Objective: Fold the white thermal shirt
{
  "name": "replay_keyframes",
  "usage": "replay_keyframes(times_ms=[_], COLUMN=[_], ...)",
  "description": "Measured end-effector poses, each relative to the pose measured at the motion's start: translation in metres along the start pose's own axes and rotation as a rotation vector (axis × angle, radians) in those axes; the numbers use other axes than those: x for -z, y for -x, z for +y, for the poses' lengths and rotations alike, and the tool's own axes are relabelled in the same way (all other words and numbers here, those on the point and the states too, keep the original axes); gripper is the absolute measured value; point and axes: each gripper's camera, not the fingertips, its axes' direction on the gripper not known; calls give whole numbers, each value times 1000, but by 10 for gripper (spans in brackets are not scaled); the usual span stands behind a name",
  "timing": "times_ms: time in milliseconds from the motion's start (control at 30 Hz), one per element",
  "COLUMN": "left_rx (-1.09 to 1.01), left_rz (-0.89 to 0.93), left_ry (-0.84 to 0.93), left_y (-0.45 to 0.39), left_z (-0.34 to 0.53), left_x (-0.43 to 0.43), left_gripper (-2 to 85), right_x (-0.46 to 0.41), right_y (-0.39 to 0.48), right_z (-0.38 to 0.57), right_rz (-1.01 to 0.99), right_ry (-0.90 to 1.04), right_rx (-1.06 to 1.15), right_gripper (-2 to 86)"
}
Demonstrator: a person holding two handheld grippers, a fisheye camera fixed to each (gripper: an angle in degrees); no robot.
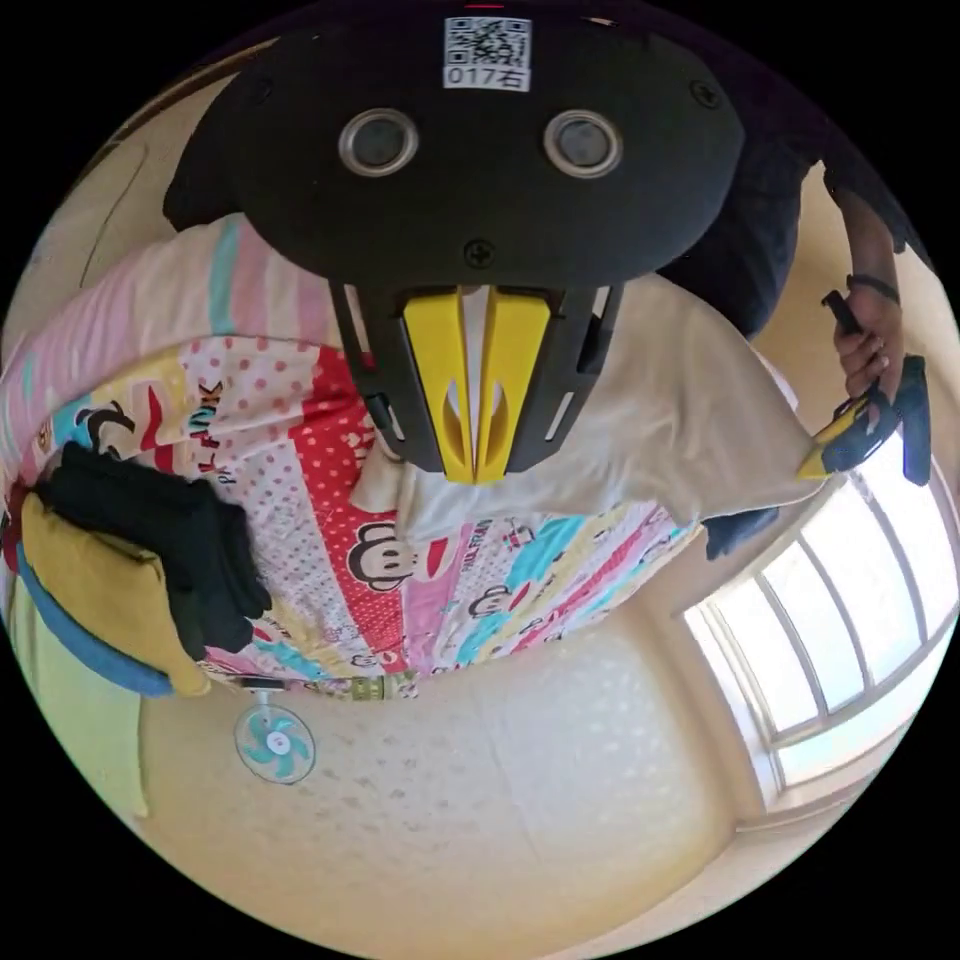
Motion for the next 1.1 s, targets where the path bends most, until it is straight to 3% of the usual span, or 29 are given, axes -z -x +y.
replay_keyframes(times_ms=[100, 200, 333, 433, 500, 567, 633, 667, 733, 800, 867, 933, 967, 1033, 1100], left_rx=[-249, -331, -282, -202, -230, -289, -332, -328, -197, -59, 69, 203, 219, 246, 353], left_rz=[132, 333, 386, 489, 564, 593, 432, 367, 72, -22, 12, 166, 182, 170, 344], left_ry=[78, 180, 380, 407, 380, 389, 287, 241, 51, 3, 76, 320, 352, 278, 326], left_y=[-91, -144, -168, -157, -154, -151, -135, -129, -92, -60, -29, 3, 7, 15, 25], left_z=[-11, 11, 63, 86, 93, 95, 93, 92, 90, 88, 88, 98, 102, 105, 101], left_x=[-56, -122, -207, -210, -192, -174, -139, -129, -96, -88, -101, -145, -153, -147, -153], left_gripper=[54, 54, 78, 90, 97, 95, 98, 99, 128, 171, 212, 225, 223, 152, 83], right_x=[48, 67, 65, 44, 17, -42, -94, -97, -97, -101, -106, -108, -108, -103, -85], right_y=[-60, -101, -113, -92, -76, -54, -49, -61, -88, -108, -128, -137, -144, -158, -180], right_z=[8, 25, 32, 23, 17, 15, 25, 25, 19, 18, 19, 22, 23, 23, 26], right_rz=[100, 175, -22, -246, -314, -240, 15, 20, -48, -80, -101, -85, -73, -89, -129], right_ry=[-133, -160, -232, -225, -138, 158, 467, 450, 453, 464, 460, 457, 454, 433, 356], right_rx=[-158, -217, -119, 70, 167, 334, 449, 395, 256, 217, 189, 194, 192, 145, 47], right_gripper=[6, 6, 5, 5, 5, 5, 5, 5, 5, 5, 6, 8, 11, 18, 29])
